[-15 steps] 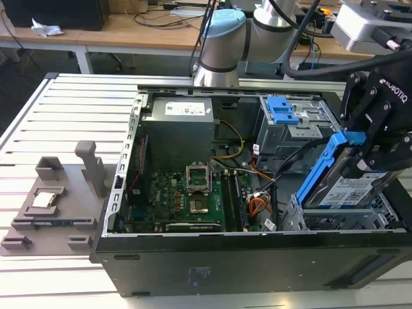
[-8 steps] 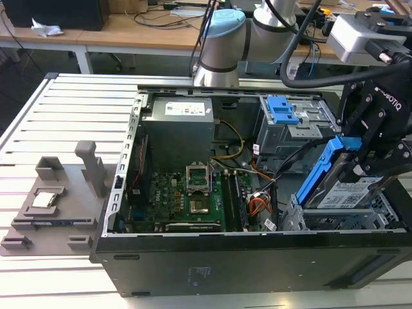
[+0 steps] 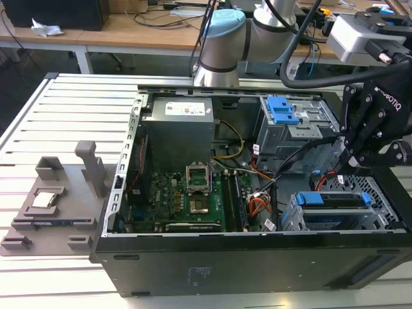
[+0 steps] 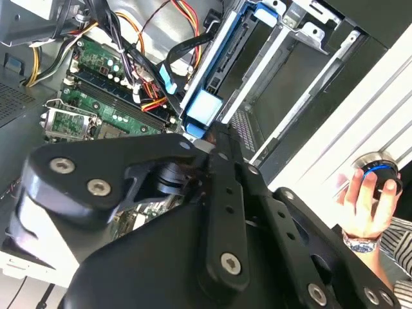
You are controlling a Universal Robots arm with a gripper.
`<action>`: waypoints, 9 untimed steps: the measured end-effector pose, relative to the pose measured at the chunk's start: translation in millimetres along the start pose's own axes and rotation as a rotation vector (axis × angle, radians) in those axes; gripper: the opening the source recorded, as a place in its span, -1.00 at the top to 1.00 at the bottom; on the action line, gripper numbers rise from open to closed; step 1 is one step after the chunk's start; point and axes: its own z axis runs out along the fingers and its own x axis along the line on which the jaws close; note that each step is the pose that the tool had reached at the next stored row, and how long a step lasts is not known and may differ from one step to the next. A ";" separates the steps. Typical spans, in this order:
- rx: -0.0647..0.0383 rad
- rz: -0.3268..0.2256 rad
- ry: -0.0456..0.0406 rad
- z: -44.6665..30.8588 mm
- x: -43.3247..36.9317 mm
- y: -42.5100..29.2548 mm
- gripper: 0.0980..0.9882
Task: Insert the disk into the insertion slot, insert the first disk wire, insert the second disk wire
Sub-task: 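Insert the disk into the insertion slot, then insert the first disk wire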
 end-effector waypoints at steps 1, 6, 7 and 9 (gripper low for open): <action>0.000 0.000 0.0000 0.0 0.0 0.0 0.98; 0.000 0.000 0.0000 0.2 0.0 0.0 0.98; 0.000 0.000 0.0000 0.2 0.0 0.0 0.98; 0.000 0.000 0.0000 0.2 0.0 0.0 0.98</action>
